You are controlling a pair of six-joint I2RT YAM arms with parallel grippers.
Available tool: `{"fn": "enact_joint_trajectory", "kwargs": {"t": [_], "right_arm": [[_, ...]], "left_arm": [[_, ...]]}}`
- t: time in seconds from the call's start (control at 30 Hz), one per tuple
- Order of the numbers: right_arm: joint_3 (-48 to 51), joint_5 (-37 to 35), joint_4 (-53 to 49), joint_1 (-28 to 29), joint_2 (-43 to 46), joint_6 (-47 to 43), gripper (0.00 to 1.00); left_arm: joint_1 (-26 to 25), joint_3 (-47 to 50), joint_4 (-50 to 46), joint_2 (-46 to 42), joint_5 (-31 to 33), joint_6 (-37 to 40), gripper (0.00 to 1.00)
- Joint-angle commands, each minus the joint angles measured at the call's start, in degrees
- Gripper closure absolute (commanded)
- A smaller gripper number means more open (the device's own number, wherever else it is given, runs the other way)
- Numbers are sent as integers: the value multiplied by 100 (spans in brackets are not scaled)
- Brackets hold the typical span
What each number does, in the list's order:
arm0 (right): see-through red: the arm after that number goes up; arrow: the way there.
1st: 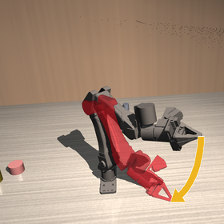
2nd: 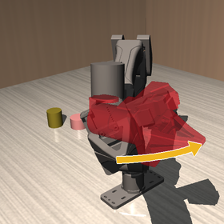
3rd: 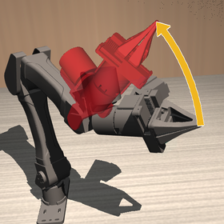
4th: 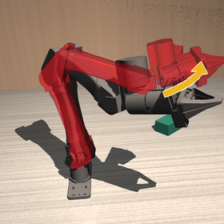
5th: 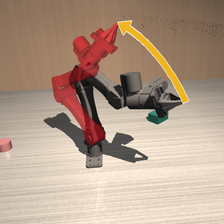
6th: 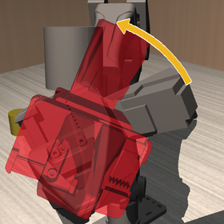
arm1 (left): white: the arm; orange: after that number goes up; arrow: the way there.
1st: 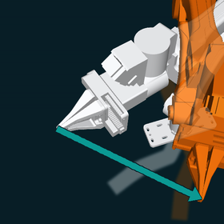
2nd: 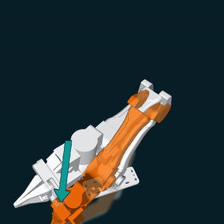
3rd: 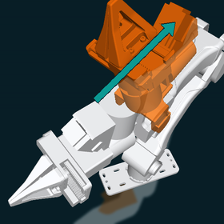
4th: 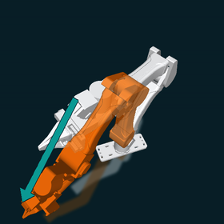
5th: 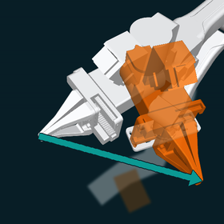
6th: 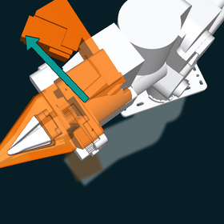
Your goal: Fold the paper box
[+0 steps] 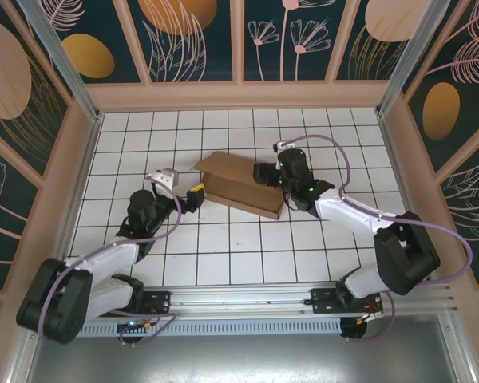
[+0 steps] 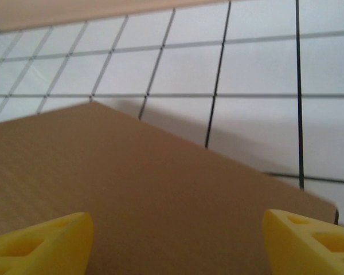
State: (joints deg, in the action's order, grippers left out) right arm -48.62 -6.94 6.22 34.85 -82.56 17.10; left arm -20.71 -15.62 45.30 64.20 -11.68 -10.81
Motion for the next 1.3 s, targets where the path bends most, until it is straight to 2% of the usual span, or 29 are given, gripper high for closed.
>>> {"fn": "enact_joint_trajectory", "kwargs": {"t": [0.0, 0.07, 0.17, 0.27, 0.43, 0.57, 0.63, 0.77, 0.8, 1.03, 1.27], "right_arm": [[286, -41, 160, -27, -217, 85, 23], [421, -171, 309, -14, -356, 82, 23], [580, -411, 485, -6, -593, 150, 22], [606, -588, 530, -3, -737, 223, 21], [663, -827, 604, -110, -821, 141, 21], [669, -337, 828, -542, -814, 39, 21], [569, -50, 897, -762, -890, -112, 21], [110, 512, 694, -1139, -1205, -623, 20], [15, 550, 662, -1165, -1210, -709, 20], [78, 1396, 996, -1524, -574, -587, 20], [682, 1741, 991, -2054, 120, -27, 21]], "left_arm": [[-21, -74, 170, -422, 238, -485, 1], [-12, -301, -174, -472, 571, -719, 1], [-7, -1014, -1234, -16, 1033, -1143, 1], [1, -1970, -2383, 847, 853, -1318, 1], [14, -2755, -3015, 2019, 456, -1529, 3], [13, -3479, -3573, 2998, 7, -1517, 10], [14, -3716, -3662, 3356, -169, -1688, 13], [13, -3819, -3495, 3796, -406, -1970, 33], [12, -3819, -3455, 3807, -467, -2001, 33], [13, -3828, -3216, 3607, -511, -2250, 27], [-83, -3720, -2674, 3782, -1032, -2853, 21]]}}
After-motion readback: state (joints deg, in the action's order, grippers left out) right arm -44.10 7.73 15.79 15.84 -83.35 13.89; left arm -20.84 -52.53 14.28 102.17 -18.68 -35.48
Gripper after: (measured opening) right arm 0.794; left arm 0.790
